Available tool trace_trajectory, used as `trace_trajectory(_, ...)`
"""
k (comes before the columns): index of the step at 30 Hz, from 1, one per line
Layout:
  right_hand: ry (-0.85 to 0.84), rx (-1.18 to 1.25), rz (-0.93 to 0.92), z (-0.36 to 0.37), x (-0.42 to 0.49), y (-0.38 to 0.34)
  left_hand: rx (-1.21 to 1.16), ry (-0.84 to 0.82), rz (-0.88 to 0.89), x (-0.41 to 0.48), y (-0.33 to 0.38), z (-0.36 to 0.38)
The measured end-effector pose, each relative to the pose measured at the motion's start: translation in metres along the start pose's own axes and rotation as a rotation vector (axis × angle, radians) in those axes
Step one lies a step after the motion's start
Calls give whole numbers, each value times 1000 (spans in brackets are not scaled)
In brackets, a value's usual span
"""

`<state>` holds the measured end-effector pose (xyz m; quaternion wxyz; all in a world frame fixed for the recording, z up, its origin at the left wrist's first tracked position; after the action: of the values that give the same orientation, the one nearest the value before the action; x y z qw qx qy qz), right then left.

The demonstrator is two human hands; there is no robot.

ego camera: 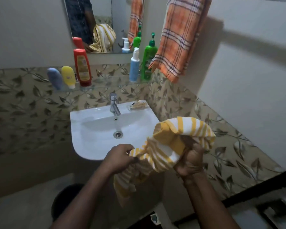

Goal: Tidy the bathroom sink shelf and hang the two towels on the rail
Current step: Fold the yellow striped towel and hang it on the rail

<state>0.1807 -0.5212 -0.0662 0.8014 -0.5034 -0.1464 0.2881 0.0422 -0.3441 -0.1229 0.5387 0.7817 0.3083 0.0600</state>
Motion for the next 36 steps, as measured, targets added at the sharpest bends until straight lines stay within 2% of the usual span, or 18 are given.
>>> trace_trajectory(3,-37,109,-49,-7,-7,-14,-63,-18,-62,-17,-20,1)
trace_trajectory(7,107,173,-27,-35,-19,-19,-161,-25,-63,-36,-27,-14)
trace_trajectory(11,181,145,53,-45,-34,1,-510,-78,-27,-48,-14,-25)
trace_trajectory(16,202,86,154,-38,-54,34,-772,-276,-72,-71,-2,2)
trace_trajectory(20,156,61,210,-36,-51,46,-1123,-171,-114,-84,7,7)
trace_trajectory(23,112,19,205,-39,-51,48,-1119,-34,-52,-78,12,-8)
trace_trajectory(25,23,71,257,-39,-59,60,-1078,74,3,-74,23,-21)
trace_trajectory(26,-11,29,316,-43,-65,69,-1053,115,37,-72,31,-26)
trace_trajectory(27,-11,-154,368,-49,-73,73,-1009,145,76,-70,41,-29)
trace_trajectory(28,-106,-453,376,-53,-75,73,-939,164,120,-67,50,-31)
trace_trajectory(30,-527,-1190,350,-51,-76,70,-734,170,197,-61,69,-33)
trace_trajectory(31,-598,-1467,226,-53,-68,56,-626,156,206,-59,78,-30)
trace_trajectory(32,-599,-1586,92,-47,-57,37,-536,136,202,-57,85,-25)
trace_trajectory(33,-522,-1584,-19,-36,-48,13,-468,110,195,-56,92,-20)
trace_trajectory(35,-294,-1399,-248,-12,-33,-34,-365,45,201,-56,106,-11)
trace_trajectory(36,-276,-1353,-389,4,-30,-52,-329,8,213,-57,114,-6)
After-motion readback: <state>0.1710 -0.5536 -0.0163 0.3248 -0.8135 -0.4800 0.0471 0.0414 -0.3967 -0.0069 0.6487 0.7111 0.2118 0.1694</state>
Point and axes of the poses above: each hand's wrist, its own x-axis towards the middle knuckle, its own z-axis out of the palm, y = z × x, the point moved 7 cm from there along x, towards the middle knuckle, and after that the axes turned 15 degrees about -x, right-handed, at the moved point
